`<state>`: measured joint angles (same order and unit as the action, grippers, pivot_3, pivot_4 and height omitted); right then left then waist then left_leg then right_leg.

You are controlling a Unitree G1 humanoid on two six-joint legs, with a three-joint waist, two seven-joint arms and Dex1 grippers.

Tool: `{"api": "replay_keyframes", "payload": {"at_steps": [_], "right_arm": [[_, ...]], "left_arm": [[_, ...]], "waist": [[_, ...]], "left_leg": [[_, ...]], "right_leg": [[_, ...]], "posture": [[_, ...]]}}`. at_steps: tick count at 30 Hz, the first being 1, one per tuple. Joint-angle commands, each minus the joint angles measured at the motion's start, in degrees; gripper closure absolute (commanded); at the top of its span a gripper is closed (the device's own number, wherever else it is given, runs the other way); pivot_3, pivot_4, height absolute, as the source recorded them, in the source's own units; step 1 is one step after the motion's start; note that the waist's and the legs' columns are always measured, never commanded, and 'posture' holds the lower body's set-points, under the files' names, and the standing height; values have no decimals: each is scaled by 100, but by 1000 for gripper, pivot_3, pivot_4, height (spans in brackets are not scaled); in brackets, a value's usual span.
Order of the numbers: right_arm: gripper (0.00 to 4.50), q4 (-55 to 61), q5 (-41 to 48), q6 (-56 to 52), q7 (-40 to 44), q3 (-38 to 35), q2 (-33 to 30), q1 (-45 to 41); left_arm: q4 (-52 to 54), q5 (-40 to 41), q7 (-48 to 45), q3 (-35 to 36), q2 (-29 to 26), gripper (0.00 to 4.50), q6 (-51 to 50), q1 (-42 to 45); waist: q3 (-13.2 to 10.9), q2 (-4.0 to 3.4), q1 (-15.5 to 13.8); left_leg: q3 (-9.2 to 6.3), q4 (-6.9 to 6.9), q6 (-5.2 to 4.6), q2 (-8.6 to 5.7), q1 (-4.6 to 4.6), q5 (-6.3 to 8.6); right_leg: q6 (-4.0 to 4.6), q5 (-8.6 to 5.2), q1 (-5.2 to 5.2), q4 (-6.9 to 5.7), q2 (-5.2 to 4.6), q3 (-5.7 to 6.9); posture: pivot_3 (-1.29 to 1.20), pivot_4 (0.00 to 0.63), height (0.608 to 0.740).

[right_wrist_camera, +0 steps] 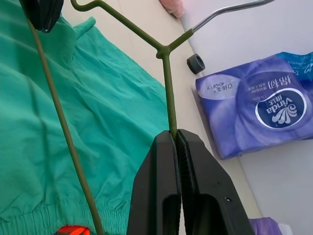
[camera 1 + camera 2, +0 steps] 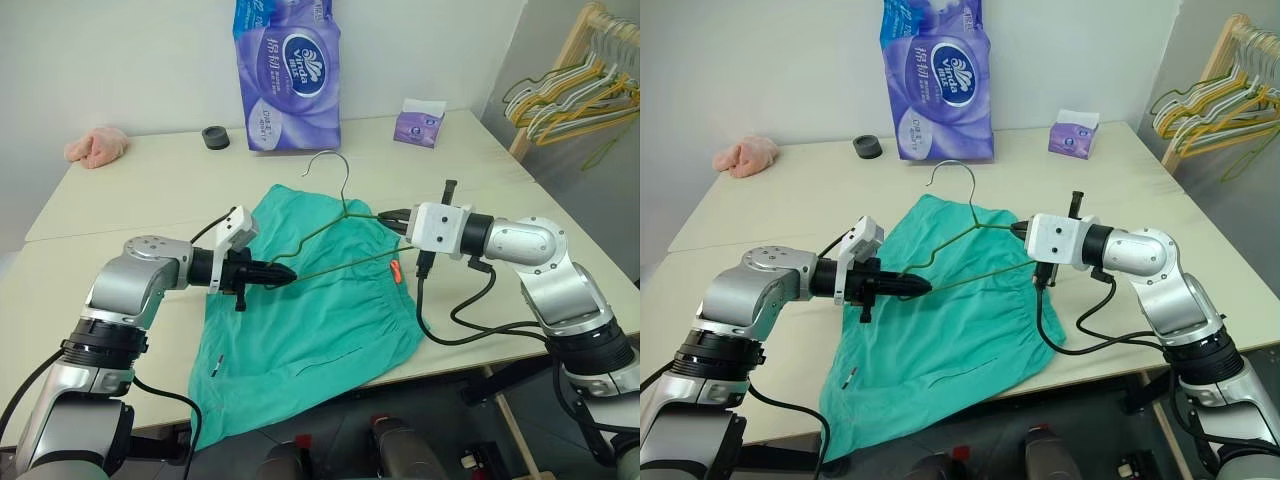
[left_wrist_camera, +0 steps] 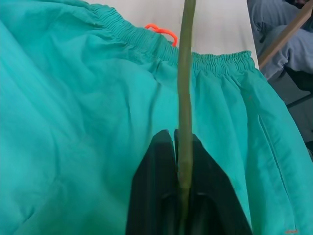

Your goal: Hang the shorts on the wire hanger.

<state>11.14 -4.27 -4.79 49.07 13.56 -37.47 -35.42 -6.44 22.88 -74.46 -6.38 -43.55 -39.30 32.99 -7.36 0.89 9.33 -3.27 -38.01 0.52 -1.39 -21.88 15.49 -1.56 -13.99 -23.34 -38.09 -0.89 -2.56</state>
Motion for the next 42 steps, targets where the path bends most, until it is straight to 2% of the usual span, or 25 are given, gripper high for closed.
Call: {"api": "replay_keyframes", "payload": {"at_steps": [1,8,13,19,23,27,35,41,42], "right_arm": [[4500,276,103,167,-2,-142,51,-71],[4500,364,178,181,204,-112,15,-36],[3233,715,603,-29,775,-125,-203,191],[1187,963,1031,-735,947,-604,-618,316],[1187,940,1265,-1565,994,-949,-1079,521],[1187,982,1498,-1796,1243,-957,-1323,896],[1187,286,1219,-1699,2083,32,-1402,618],[1187,-259,789,-1737,2193,594,-1159,213],[1354,-299,769,-1769,2196,624,-1119,162]], "left_arm": [[252,85,-24,64,-69,4470,1,-38],[350,67,30,45,-97,4470,29,-141],[424,-92,83,-23,-145,4500,233,-216],[718,-362,99,-170,-230,4500,656,-432],[854,-573,46,-249,-343,4500,1055,-483],[934,-625,-37,-245,-402,4500,1236,-408],[1053,-713,-148,-315,-411,4500,1398,-292],[1172,-744,-160,-322,-448,4500,1420,-330],[1184,-772,-158,-331,-460,4500,1443,-339]], "waist": [[0,0,0],[0,0,-2],[0,0,-7],[-1,0,-61],[-1,0,-136],[-1,1,-140],[-3,0,-119],[-3,1,-132],[-4,1,-135]], "left_leg": [[0,0,0,0,0,0],[-1,0,0,0,0,0],[-1,0,0,0,0,0],[-1,-1,0,0,0,0],[0,-1,0,-1,1,0],[0,-1,0,-1,2,0],[9,0,-1,0,5,0],[7,-1,-1,1,4,0],[6,-1,-1,1,4,0]], "right_leg": [[0,0,0,0,0,0],[0,0,0,0,0,0],[0,0,0,0,0,0],[0,0,1,2,-2,0],[1,0,2,3,-5,0],[1,-1,4,3,-5,0],[0,-2,4,2,0,5],[0,-1,3,2,0,6],[0,-1,3,2,0,7]], "posture": [[-184,108,740],[-182,106,740],[-177,107,740],[-180,111,740],[-194,112,740],[-196,111,740],[-182,109,740],[-165,107,740],[-164,107,740]]}}
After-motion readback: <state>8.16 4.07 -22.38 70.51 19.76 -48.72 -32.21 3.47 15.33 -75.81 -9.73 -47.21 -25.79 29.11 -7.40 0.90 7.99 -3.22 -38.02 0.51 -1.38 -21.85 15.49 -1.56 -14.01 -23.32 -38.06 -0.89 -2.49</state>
